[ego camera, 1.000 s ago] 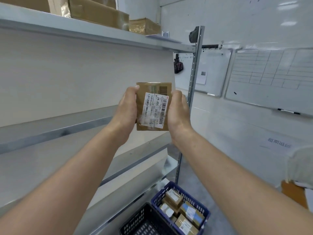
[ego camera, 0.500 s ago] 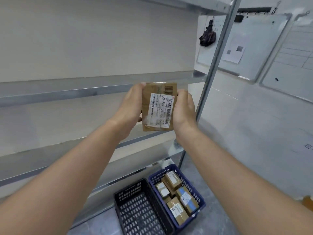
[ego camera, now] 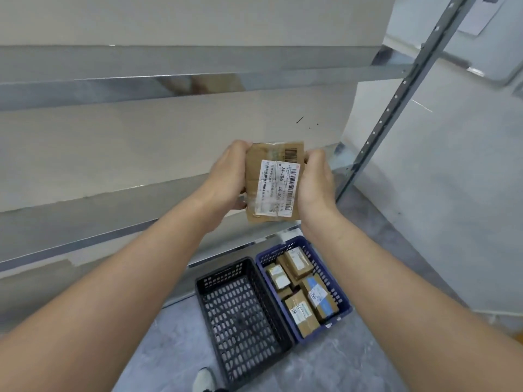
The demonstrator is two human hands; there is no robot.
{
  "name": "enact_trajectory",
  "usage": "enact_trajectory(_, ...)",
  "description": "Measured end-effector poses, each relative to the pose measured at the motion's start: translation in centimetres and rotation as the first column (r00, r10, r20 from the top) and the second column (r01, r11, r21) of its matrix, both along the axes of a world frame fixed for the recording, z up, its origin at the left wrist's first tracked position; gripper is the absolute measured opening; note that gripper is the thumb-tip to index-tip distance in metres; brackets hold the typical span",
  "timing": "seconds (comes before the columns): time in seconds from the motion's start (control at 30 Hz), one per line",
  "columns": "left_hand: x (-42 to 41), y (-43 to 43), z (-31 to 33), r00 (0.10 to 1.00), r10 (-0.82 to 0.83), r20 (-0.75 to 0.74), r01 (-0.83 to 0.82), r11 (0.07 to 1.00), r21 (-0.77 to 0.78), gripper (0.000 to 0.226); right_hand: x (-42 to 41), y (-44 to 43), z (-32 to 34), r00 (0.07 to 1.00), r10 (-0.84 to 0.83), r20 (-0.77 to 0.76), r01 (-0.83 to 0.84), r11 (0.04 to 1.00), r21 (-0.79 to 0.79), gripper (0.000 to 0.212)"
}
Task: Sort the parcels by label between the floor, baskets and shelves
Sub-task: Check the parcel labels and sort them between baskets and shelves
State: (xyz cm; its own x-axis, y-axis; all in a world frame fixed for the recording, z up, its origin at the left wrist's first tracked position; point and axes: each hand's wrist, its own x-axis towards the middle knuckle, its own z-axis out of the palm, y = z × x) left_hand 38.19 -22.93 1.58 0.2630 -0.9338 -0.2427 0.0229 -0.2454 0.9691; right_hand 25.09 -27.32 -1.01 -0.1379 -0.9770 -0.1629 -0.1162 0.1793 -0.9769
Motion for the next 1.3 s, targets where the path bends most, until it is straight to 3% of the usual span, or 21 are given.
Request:
enact_trajectory(0.3, -3.9, -4.4, -7.3, 0.983, 0.179, -0.03, -0.173, 0.975, 0.136, 0.039, -2.8, -7.2, -8.9, 0.972, 0.233, -0.009, -0.229, 0.963, 0.138, 0.027)
enact_trajectory(0.5, -7.9, -6.9, -14.9, 0.927, 0.371, -0.057, -0.344, 0.9, 0.267, 0.041, -6.3, -11.4, -16.8, 0.897, 0.44, -0.046, -0.423, 0.884, 0.199, 0.027)
enact_trajectory(0.57, -8.9, -7.3, -18.0, 0.9, 0.432, -0.057, -0.398, 0.868, 0.298, 0.04, -6.7, -12.2, -19.9, 0.885, 0.462, -0.064, -0.44, 0.872, 0.216, 0.029)
enact_trajectory(0.67, -9.6, -8.1, -23.4, 0.903, 0.43, 0.015, -0.415, 0.859, 0.3, 0.055, -6.3, -12.4, -25.0, 0.868, 0.494, -0.058, -0.466, 0.848, 0.252, 0.025)
enact_trajectory(0.73, -9.5, -8.2, -27.2, 0.891, 0.453, 0.043, -0.441, 0.838, 0.322, 0.064, -5.9, -12.1, -28.7, 0.862, 0.501, -0.071, -0.468, 0.843, 0.265, 0.035)
enact_trajectory(0.93, -7.8, -8.1, -37.6, 0.869, 0.495, -0.023, -0.444, 0.798, 0.407, 0.053, -4.5, -11.8, -37.9, 0.865, 0.503, -0.011, -0.463, 0.804, 0.373, 0.055)
enact_trajectory(1.13, -7.1, -8.8, -45.9, 0.894, 0.445, -0.044, -0.369, 0.79, 0.489, 0.068, -4.1, -12.2, -46.5, 0.874, 0.487, -0.004, -0.448, 0.807, 0.384, 0.044)
enact_trajectory(1.3, -6.6, -9.6, -53.2, 0.905, 0.422, -0.056, -0.325, 0.77, 0.55, 0.051, -3.6, -11.5, -53.7, 0.896, 0.443, -0.014, -0.39, 0.804, 0.449, 0.048)
